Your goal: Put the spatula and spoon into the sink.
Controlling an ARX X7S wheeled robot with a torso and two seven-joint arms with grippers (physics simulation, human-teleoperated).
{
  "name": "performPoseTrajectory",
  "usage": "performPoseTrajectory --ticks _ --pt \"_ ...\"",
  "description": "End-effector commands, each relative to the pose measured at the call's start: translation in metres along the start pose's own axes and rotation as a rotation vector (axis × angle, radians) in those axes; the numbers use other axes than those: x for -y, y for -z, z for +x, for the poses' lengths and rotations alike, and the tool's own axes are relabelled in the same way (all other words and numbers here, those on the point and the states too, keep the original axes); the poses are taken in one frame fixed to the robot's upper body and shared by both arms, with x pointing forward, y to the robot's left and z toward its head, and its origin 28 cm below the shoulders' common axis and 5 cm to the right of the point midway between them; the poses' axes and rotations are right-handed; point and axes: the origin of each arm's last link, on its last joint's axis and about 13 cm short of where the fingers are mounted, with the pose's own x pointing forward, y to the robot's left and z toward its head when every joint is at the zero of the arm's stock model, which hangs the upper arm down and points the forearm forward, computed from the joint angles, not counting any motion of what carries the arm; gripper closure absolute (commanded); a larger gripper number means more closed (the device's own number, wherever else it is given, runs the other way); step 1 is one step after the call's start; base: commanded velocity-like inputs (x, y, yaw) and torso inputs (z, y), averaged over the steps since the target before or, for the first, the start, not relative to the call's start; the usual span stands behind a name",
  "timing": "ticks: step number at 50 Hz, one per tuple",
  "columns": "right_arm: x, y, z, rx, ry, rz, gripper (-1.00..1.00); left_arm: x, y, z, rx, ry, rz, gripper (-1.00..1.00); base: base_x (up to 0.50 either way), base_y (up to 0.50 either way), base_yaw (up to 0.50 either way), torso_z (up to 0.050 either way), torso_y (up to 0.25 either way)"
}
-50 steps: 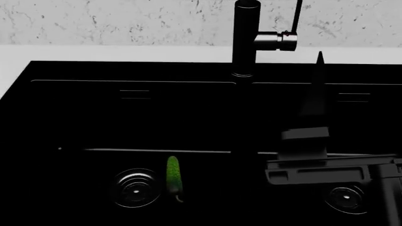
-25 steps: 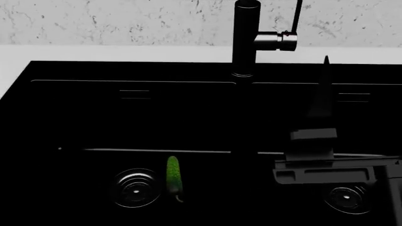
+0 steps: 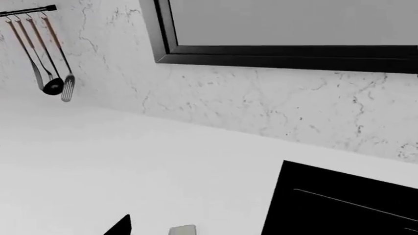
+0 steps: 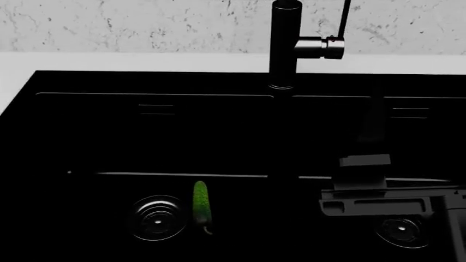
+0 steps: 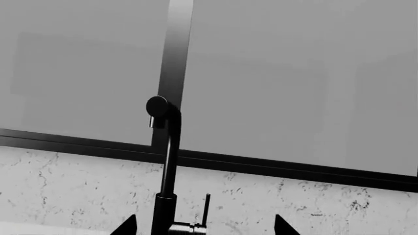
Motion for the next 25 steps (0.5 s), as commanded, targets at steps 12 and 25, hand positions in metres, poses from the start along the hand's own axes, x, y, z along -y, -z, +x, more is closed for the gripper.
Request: performPoseTrajectory --ticks 12,25 --pt "0.0 0.01 0.0 -0.012 -0.002 0.027 -1.0 -0.012 0.012 0.004 -0.129 -0.074 -0.031 -1.0 0.0 0.0 0.0 0.0 0.0" --pt "0.0 0.012 -0.001 -0.016 -0.002 0.034 -1.0 -0.015 0.03 0.013 -0.181 -0.075 -0.046 -1.0 0.0 0.0 0.0 0.0 0.0"
